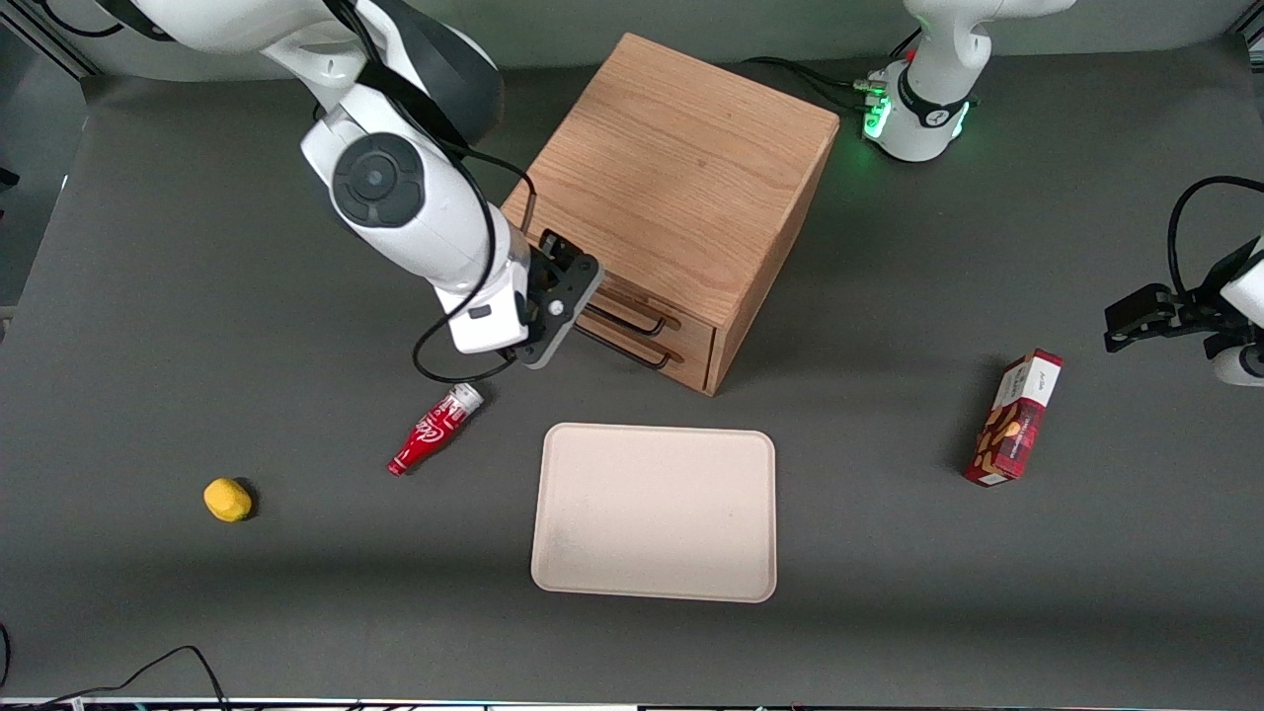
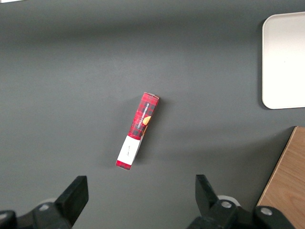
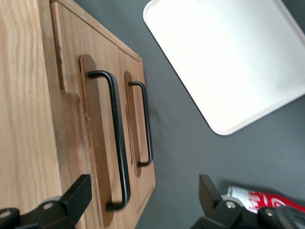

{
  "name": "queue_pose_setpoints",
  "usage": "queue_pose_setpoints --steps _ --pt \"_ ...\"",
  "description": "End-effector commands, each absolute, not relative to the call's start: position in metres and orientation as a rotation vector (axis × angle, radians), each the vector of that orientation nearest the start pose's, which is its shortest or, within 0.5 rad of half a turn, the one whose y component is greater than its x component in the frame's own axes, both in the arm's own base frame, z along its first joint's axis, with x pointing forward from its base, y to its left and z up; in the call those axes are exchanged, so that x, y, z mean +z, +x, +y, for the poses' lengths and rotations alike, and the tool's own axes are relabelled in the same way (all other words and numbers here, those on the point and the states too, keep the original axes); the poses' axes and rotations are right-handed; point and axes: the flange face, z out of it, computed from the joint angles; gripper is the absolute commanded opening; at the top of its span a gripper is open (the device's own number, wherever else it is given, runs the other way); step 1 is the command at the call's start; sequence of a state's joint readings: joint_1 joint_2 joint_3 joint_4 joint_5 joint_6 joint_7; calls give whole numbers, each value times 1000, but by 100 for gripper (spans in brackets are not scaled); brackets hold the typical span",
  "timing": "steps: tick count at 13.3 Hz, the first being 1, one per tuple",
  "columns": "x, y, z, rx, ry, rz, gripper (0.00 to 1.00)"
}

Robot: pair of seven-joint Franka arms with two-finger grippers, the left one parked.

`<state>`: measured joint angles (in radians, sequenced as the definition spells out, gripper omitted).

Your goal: Open upper drawer

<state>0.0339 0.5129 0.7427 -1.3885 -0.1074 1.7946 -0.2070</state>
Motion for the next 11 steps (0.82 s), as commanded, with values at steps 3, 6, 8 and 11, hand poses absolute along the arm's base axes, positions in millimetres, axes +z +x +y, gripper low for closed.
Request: queue_pose_setpoints --steps 3,6,8,11 --pt "431 556 416 -6 -2589 -1405 100" --pt "412 558 417 -39 -2588 -1409 100" --pt "404 557 420 -25 -2584 -1420 100" --pt "400 562 414 -25 -2568 -1457 100"
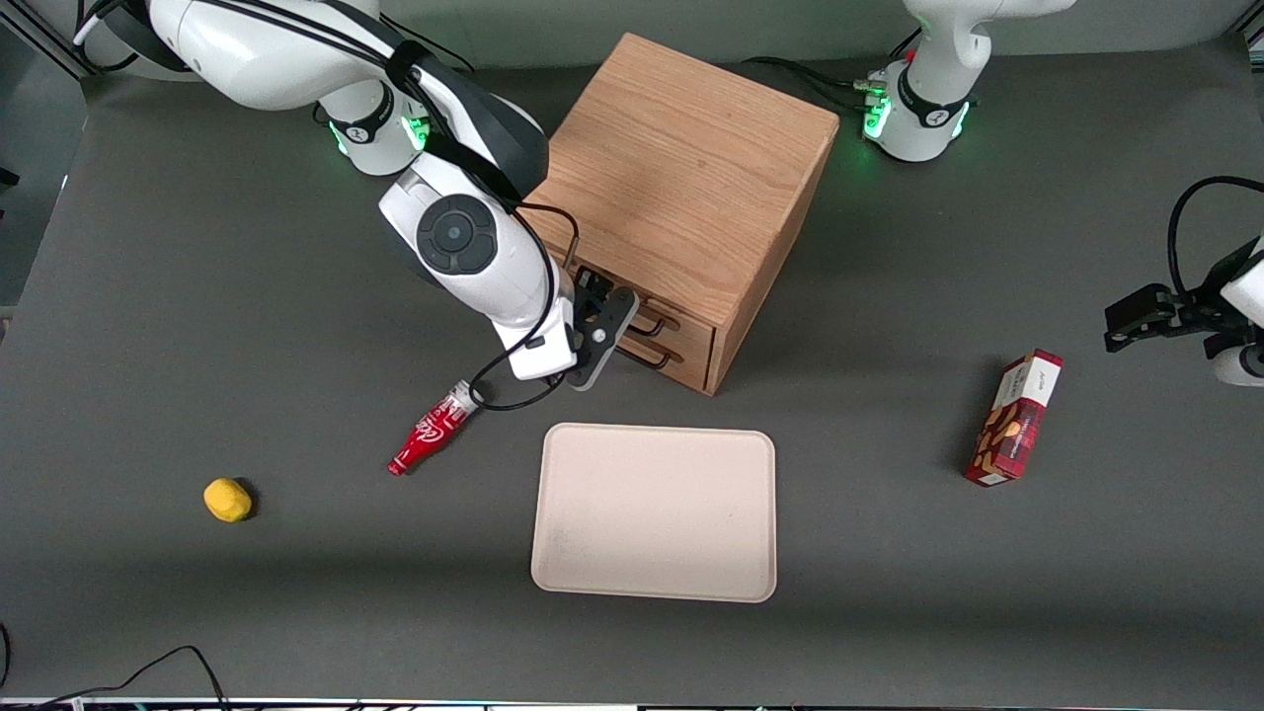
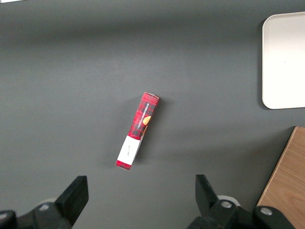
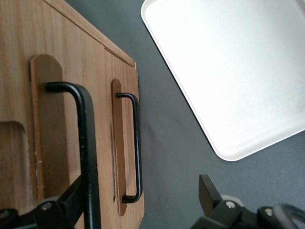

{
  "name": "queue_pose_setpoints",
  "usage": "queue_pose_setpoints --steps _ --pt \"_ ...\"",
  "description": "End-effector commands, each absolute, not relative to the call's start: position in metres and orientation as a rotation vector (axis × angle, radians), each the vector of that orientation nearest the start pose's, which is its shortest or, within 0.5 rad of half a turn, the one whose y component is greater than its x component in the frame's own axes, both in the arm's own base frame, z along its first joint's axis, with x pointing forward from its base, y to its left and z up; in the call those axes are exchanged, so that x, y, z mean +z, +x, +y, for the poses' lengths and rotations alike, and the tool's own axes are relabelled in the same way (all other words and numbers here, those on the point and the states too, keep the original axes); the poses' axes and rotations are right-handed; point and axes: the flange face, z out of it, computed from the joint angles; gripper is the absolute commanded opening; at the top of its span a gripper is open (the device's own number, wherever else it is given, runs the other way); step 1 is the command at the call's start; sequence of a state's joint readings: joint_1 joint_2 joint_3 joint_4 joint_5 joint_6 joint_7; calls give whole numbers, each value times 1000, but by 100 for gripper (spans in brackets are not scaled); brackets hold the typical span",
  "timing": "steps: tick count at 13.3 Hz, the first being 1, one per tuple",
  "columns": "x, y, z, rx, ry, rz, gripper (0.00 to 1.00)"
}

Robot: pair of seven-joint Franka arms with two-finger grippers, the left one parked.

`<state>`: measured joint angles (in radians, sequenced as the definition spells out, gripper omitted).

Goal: Open upper drawer
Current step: 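Pull the handle outward with the right gripper, sliding the drawer open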

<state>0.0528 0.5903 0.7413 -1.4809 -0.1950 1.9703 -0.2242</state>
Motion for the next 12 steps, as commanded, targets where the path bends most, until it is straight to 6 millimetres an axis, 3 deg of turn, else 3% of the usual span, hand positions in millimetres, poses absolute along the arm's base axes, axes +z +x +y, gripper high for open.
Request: queue_pose_setpoints --steps 1,5,12 --pt "399 567 409 -29 -2568 -1467 100" --pt "400 586 388 -51 -2590 -1458 100" --pt "402 639 337 -228 -2643 -1445 100"
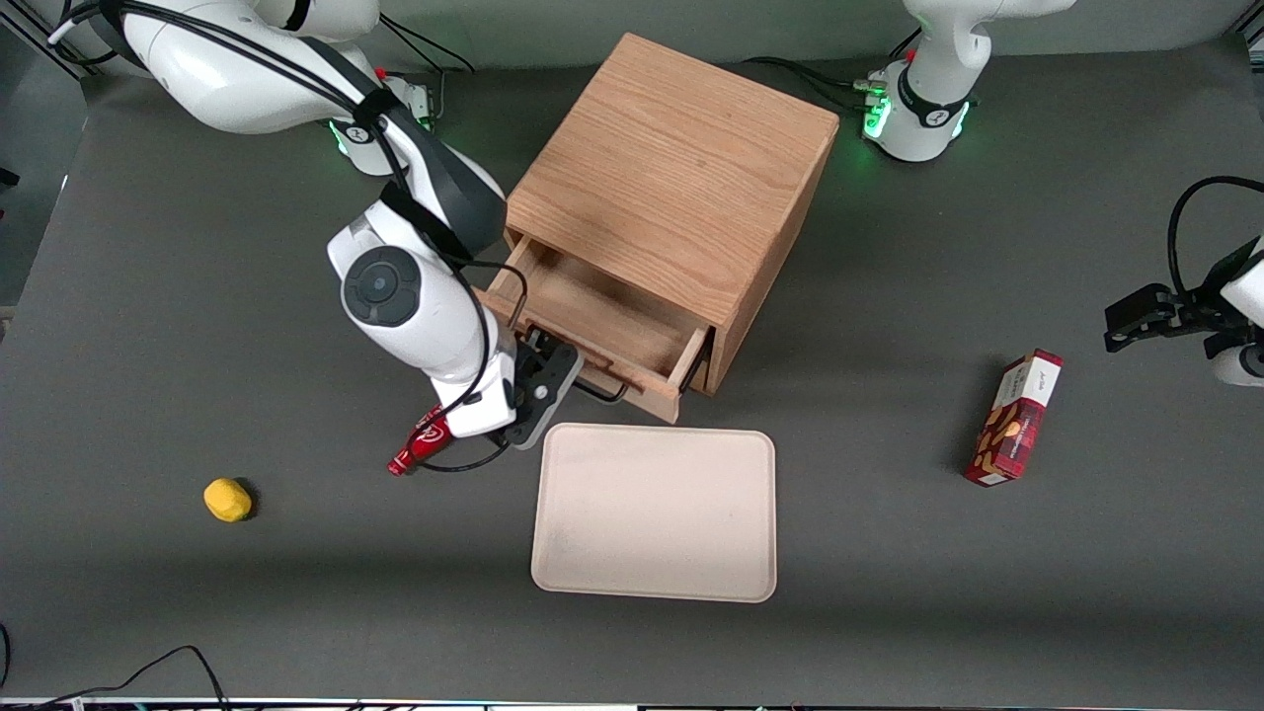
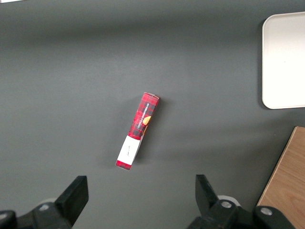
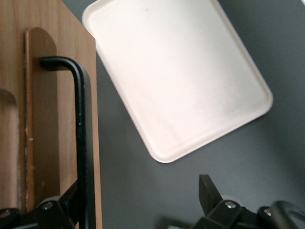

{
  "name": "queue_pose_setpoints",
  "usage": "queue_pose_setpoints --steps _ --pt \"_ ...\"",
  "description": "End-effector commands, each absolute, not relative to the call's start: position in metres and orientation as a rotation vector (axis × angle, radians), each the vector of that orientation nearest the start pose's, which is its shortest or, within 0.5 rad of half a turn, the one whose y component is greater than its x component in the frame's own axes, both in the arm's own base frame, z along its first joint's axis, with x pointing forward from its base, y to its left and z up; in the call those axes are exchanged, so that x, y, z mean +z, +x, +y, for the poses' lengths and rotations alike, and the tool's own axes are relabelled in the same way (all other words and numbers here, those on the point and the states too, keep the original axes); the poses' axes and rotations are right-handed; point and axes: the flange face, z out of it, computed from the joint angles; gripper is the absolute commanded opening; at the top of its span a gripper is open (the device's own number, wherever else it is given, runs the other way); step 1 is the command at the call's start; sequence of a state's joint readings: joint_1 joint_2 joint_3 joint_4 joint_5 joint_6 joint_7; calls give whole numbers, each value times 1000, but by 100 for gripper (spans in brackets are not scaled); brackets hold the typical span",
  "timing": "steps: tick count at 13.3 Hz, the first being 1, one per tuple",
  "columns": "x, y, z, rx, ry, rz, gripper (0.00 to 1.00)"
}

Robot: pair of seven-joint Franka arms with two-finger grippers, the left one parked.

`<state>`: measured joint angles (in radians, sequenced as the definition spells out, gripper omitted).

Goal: Open upper drawer
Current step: 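Pull the handle outward with the right gripper, sliding the drawer open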

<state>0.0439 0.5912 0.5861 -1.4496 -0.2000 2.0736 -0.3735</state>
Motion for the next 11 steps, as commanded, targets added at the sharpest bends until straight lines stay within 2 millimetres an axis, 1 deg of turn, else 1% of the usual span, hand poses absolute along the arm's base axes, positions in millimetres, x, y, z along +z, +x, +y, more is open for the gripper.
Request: queue_pose_setpoints --steps 1,7,9,10,11 --pt "404 645 331 -257 -2653 -1431 100" --pt "407 679 293 -342 -2686 -1420 100" --pt "407 687 283 -377 -2705 -1398 100" --pt "404 689 281 -389 -2706 -1391 100" --pt "407 694 275 -406 -2717 -1378 100"
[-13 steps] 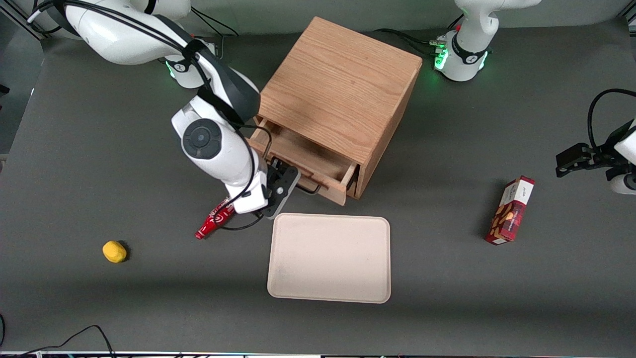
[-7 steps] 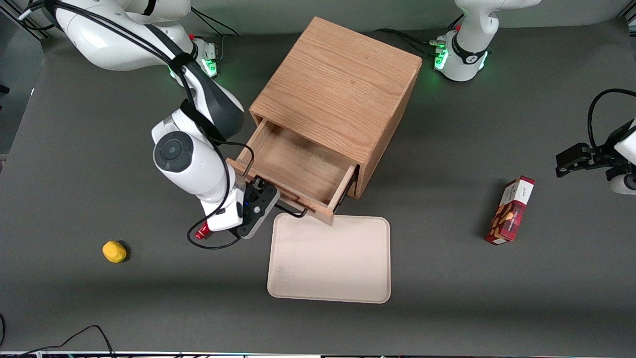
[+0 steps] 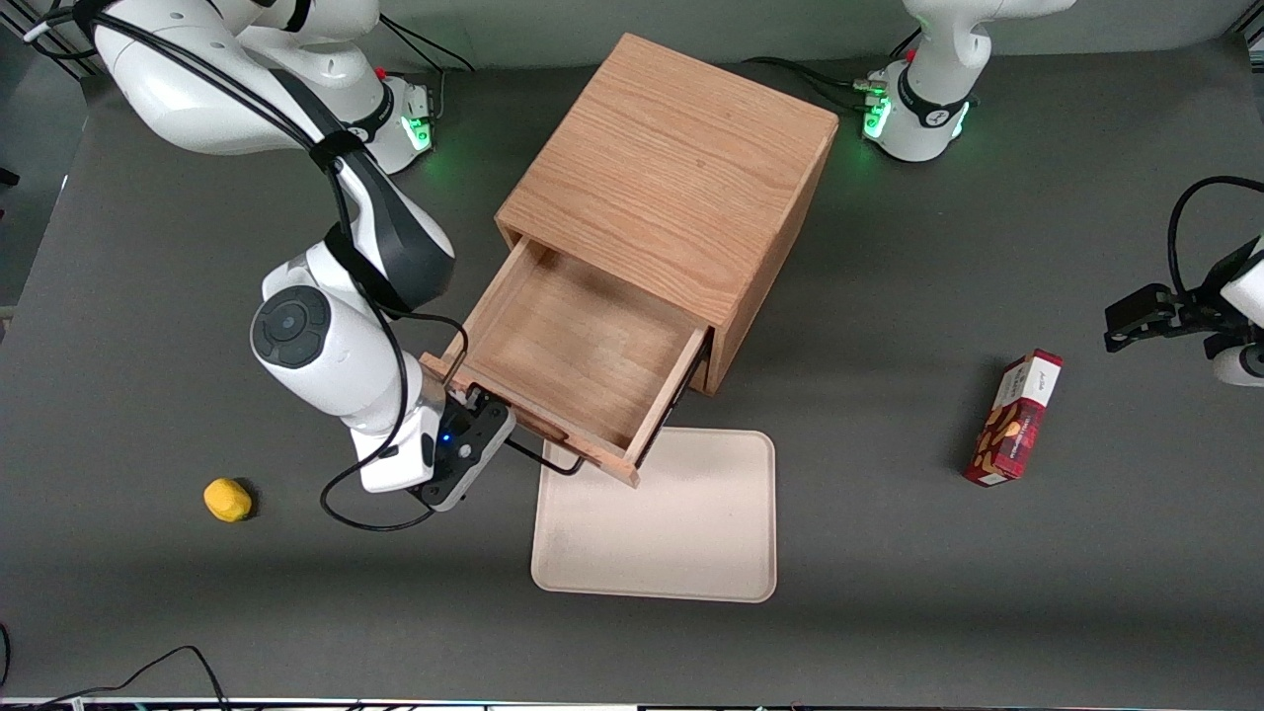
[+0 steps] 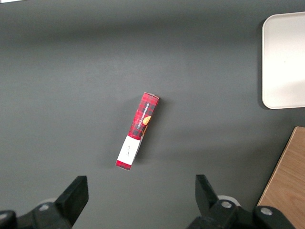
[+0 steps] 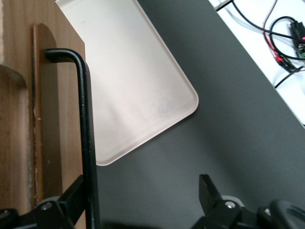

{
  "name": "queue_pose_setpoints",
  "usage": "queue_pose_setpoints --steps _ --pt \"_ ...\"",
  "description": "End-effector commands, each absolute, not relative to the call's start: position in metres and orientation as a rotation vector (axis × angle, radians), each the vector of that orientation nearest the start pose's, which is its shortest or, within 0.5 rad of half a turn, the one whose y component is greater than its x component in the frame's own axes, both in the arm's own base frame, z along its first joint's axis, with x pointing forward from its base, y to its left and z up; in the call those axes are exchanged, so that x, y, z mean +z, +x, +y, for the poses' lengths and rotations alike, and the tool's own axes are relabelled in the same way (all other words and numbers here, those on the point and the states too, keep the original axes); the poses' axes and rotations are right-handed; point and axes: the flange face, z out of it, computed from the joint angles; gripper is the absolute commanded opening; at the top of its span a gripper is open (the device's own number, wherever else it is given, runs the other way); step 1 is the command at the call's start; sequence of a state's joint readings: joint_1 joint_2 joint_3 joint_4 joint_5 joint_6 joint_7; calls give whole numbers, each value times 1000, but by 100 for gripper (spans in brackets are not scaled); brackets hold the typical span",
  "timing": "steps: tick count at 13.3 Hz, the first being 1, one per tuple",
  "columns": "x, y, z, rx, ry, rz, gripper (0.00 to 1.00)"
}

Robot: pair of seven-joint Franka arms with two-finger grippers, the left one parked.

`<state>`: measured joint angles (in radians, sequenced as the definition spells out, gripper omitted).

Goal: Open upper drawer
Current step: 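Pull the handle outward with the right gripper, sliding the drawer open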

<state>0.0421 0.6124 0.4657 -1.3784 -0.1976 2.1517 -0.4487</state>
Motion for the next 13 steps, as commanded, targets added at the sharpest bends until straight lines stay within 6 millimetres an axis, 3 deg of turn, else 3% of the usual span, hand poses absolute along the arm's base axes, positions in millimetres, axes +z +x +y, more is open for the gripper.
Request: queue_pose_setpoints --steps 1,8,11,13 --pt "405 696 273 -409 -2720 -1373 100" --pt "402 707 261 -418 -2723 -1355 100" --pt "404 706 257 -371 -2661 -1218 100" --pt "416 705 256 -319 -2655 -1221 100"
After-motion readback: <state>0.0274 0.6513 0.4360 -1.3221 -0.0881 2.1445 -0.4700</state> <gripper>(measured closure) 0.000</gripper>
